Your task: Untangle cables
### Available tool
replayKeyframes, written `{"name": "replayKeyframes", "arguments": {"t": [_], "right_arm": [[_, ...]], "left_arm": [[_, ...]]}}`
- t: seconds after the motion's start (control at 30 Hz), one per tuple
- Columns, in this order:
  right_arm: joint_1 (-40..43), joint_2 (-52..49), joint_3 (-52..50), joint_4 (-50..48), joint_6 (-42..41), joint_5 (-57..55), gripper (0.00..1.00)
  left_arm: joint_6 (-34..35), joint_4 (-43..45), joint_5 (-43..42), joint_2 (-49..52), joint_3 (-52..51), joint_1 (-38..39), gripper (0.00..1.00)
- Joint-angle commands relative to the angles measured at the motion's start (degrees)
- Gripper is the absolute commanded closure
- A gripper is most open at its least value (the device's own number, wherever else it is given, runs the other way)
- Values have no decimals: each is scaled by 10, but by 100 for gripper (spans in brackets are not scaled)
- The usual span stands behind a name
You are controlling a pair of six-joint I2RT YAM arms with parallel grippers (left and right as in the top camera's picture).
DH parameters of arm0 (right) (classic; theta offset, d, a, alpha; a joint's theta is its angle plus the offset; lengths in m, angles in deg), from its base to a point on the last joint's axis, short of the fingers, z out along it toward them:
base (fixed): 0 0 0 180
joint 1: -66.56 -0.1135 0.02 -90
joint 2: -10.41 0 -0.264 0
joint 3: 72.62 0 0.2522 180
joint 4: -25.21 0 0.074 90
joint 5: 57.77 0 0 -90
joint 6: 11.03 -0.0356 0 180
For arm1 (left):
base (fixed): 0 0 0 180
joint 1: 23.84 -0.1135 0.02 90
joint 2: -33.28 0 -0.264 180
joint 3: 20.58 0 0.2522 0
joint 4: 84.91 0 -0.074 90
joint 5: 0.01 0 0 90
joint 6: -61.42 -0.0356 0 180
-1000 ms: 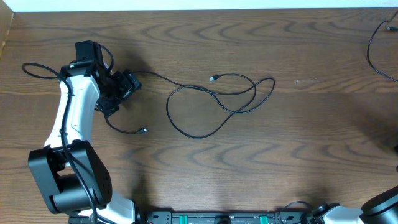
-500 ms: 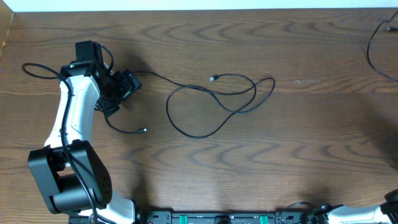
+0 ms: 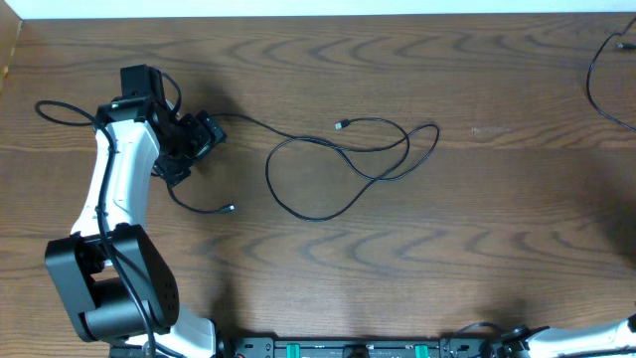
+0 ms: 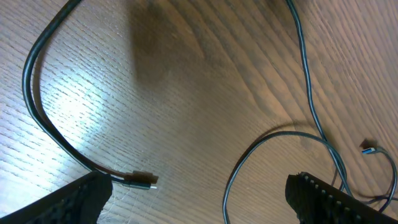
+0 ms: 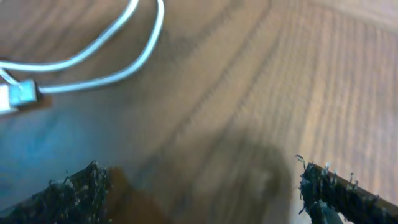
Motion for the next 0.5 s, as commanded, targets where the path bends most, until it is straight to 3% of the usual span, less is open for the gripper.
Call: {"name": "replayKeyframes", "arguments": {"t": [0.0, 0.27, 0.47], "right_arm": [[2, -59, -15, 4, 26, 40, 2], [-6, -103, -15, -52, 18, 143, 9], [-27, -118, -15, -82, 4, 157, 11]], "left_arm": [[1, -2, 4, 3, -1, 0, 6], [1, -2, 4, 3, -1, 0, 6], [1, -2, 4, 3, -1, 0, 6]]}}
